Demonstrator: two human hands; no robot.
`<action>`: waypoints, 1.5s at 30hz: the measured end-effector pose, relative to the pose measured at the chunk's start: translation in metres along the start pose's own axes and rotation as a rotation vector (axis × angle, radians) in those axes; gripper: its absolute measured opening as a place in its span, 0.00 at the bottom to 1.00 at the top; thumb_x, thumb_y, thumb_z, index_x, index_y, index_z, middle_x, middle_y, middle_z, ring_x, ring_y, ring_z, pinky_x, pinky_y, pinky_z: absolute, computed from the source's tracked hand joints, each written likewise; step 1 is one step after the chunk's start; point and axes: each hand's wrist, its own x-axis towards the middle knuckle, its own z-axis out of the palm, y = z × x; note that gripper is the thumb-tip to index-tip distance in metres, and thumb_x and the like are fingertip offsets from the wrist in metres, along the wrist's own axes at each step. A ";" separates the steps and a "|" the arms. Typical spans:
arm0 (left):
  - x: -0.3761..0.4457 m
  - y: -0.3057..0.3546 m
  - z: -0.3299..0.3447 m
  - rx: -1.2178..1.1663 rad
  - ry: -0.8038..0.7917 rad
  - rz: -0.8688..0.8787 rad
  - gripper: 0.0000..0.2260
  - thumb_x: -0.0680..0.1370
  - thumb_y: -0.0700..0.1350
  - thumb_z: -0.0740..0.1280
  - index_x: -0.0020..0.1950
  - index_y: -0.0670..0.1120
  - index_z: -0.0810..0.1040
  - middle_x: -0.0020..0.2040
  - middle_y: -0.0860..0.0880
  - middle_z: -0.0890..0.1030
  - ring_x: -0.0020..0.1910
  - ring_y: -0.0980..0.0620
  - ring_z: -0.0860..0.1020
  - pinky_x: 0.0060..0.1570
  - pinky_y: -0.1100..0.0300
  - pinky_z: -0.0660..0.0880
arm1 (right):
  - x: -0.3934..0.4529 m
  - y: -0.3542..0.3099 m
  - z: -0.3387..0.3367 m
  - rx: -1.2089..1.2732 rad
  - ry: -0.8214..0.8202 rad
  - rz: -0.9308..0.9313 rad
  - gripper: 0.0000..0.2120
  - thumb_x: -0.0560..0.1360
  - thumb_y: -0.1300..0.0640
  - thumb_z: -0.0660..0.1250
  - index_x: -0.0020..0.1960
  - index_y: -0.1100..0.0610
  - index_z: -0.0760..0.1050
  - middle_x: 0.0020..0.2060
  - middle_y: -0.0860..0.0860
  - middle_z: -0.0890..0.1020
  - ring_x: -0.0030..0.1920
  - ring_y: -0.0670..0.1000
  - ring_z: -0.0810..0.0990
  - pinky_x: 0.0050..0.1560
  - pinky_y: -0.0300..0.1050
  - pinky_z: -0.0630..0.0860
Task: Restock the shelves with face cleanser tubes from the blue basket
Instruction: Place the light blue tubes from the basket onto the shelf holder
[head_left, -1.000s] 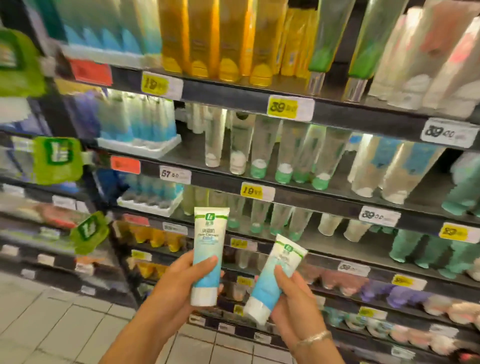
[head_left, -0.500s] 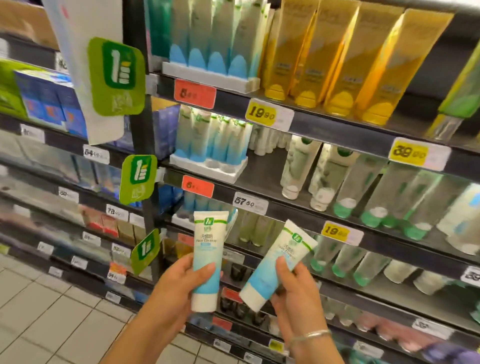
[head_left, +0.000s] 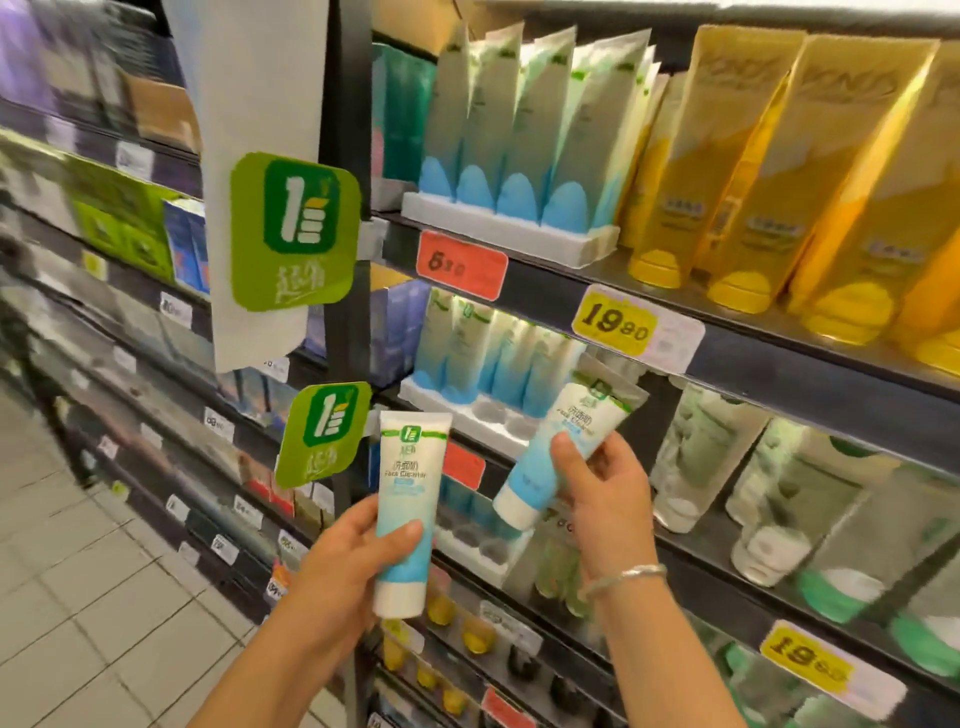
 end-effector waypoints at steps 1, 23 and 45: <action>0.005 0.003 0.001 -0.002 0.017 0.020 0.20 0.65 0.39 0.68 0.57 0.41 0.76 0.39 0.44 0.84 0.32 0.50 0.81 0.29 0.60 0.78 | 0.012 -0.002 0.006 -0.018 -0.014 -0.047 0.08 0.74 0.62 0.67 0.49 0.50 0.75 0.46 0.48 0.82 0.44 0.40 0.82 0.44 0.36 0.80; 0.100 0.045 -0.046 0.051 -0.131 0.040 0.24 0.64 0.41 0.76 0.59 0.47 0.76 0.50 0.46 0.84 0.45 0.52 0.83 0.39 0.64 0.77 | 0.090 0.027 0.104 -0.276 0.222 -0.373 0.19 0.71 0.66 0.70 0.44 0.42 0.70 0.51 0.54 0.75 0.46 0.39 0.77 0.44 0.23 0.72; 0.137 0.046 -0.045 0.041 -0.295 -0.008 0.28 0.62 0.42 0.78 0.60 0.49 0.75 0.53 0.47 0.83 0.50 0.51 0.82 0.42 0.64 0.78 | 0.100 0.025 0.118 -0.704 0.200 -0.254 0.14 0.72 0.59 0.70 0.55 0.58 0.69 0.50 0.50 0.72 0.53 0.52 0.74 0.56 0.49 0.75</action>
